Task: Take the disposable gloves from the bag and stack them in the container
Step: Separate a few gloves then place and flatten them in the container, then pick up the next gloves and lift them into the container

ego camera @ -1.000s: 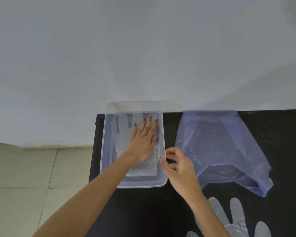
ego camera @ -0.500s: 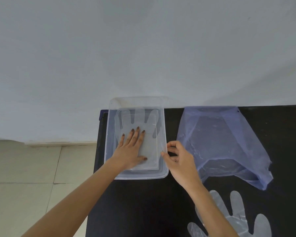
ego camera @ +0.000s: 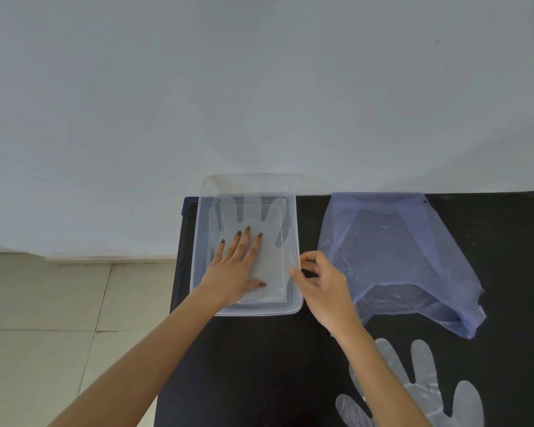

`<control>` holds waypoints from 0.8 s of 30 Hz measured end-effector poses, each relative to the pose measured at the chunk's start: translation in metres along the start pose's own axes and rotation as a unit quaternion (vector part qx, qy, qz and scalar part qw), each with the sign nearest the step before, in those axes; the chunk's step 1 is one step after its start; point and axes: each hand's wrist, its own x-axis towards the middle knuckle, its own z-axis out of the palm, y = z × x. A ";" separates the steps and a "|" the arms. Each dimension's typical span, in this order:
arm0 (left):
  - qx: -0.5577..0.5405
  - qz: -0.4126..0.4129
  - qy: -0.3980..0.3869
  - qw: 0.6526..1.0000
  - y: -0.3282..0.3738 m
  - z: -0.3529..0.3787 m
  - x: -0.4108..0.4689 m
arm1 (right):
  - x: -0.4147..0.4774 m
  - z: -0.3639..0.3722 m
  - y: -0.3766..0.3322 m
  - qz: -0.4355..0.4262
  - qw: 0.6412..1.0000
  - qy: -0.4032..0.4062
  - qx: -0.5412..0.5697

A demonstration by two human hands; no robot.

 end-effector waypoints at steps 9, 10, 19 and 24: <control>-0.265 -0.020 0.165 0.950 0.053 -0.043 -0.087 | -0.056 -0.014 -0.006 -0.017 0.997 0.073 -0.004; -0.287 -0.011 0.175 0.942 0.063 -0.040 -0.098 | -0.066 -0.015 -0.004 -0.015 0.997 0.081 -0.007; -0.451 -0.092 0.163 0.873 0.150 0.028 -0.175 | -0.174 -0.058 0.046 0.037 0.987 0.146 0.048; -0.529 -0.189 0.103 0.821 0.189 0.083 -0.195 | -0.206 -0.108 0.093 0.088 0.985 0.144 0.026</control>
